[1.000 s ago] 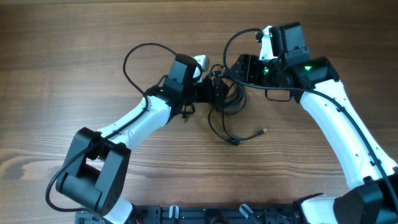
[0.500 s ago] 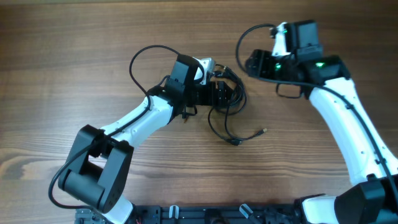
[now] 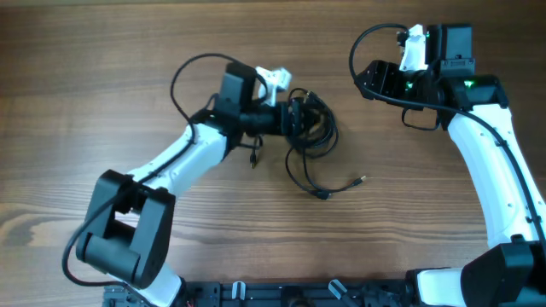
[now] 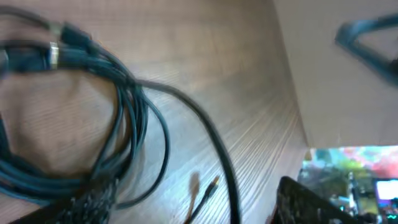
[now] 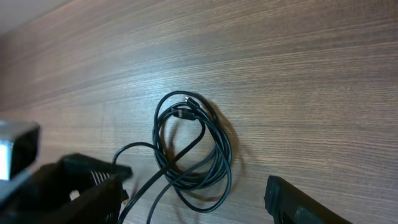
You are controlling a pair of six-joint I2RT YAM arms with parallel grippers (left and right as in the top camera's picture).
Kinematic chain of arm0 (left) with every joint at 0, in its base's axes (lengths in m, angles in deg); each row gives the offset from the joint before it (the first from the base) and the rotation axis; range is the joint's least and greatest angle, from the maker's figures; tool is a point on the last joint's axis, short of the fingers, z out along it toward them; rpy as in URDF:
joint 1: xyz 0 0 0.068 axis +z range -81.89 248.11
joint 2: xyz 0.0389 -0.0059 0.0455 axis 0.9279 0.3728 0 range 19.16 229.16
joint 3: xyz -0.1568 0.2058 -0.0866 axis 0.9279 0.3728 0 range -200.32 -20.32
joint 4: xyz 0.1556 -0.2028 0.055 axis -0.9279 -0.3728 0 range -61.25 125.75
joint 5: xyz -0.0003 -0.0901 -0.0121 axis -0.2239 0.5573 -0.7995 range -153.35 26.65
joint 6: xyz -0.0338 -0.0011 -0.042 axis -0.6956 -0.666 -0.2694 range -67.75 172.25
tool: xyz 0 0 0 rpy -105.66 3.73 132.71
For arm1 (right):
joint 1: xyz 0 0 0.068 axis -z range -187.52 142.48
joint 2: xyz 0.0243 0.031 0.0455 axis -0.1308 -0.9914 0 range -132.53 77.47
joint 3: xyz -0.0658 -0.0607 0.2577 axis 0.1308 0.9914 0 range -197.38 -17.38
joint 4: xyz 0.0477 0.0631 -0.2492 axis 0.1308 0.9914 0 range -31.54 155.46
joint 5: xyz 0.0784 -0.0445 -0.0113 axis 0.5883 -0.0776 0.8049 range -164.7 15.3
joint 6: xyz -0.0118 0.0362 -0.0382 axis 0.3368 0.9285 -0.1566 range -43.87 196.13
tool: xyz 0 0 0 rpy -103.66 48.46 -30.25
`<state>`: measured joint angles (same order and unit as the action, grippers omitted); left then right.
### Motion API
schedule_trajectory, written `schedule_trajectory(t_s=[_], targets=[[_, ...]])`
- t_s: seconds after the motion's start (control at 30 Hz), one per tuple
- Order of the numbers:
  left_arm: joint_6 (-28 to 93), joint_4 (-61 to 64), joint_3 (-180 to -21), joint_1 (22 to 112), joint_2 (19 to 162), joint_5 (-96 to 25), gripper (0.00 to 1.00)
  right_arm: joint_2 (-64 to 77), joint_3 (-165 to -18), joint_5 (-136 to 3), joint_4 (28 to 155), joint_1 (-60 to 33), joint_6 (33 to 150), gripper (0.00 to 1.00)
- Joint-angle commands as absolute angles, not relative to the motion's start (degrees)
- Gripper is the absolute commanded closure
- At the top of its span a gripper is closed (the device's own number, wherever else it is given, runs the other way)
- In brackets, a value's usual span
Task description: Untangle cables
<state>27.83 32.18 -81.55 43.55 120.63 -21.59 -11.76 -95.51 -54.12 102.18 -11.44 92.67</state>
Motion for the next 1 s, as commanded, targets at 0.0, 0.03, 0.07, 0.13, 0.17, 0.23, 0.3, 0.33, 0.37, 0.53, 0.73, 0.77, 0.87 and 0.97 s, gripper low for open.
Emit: schedule_trajectory(t_s=[0.0,0.03,0.07,0.13,0.17,0.23,0.3,0.33,0.37,0.53,0.73,0.77,0.87,0.97], targets=[[29.6,26.8,-82.3,39.2,121.2,-33.1,0.20,-11.4,-95.7,-53.2,102.6,-11.4,91.2,0.25],[29.5,26.4,-82.3,38.4,121.5,-34.4,0.23,-11.4,-95.7,-53.2,102.7,-11.4,91.1,0.25],[29.5,26.4,-82.3,37.8,121.5,-35.3,0.32,-11.4,-95.7,-53.2,102.8,-11.4,91.1,0.24],[29.5,26.7,-82.3,37.2,121.5,-37.7,0.59,-11.4,-95.7,-53.2,102.9,-11.4,91.1,0.24],[29.3,27.2,-82.3,37.3,121.5,-38.0,0.82,-11.4,-95.7,-53.2,102.9,-11.4,91.1,0.24],[28.4,27.8,-82.6,38.4,120.6,-37.9,0.96,-11.4,-95.7,-53.2,102.9,-11.4,91.1,0.24],[27.5,26.3,-84.9,40.3,117.0,-37.1,0.96,-11.5,-95.7,-53.1,103.0,-11.4,91.1,0.23],[27.4,25.0,-86.5,41.0,114.6,-36.3,0.96,-11.5,-95.7,-53.1,103.0,-11.4,91.1,0.23],[27.3,23.6,-88.4,41.5,112.0,-35.2,0.96,-11.5,-95.7,-52.6,103.0,-11.5,90.9,0.23],[22.8,20.0,-94.2,41.9,101.3,-29.5,0.96,-11.5,-95.7,-46.9,102.5,-11.6,87.3,0.23],[17.8,17.3,-94.2,42.1,93.0,-25.2,0.96,-11.5,-95.7,-39.9,100.3,-12.8,82.1,0.23],[15.4,17.5,-94.3,43.1,91.7,-25.2,0.96,-11.5,-95.7,-39.9,100.0,-13.0,82.1,0.23],[12.0,18.2,-94.3,46.3,89.2,-25.2,0.96,-11.5,-95.7,-39.9,100.1,-13.0,82.1,0.23],[5.3,21.4,-94.3,51.8,85.7,-23.8,0.96,-11.5,-95.7,-39.8,100.2,-13.2,80.9,0.23]])
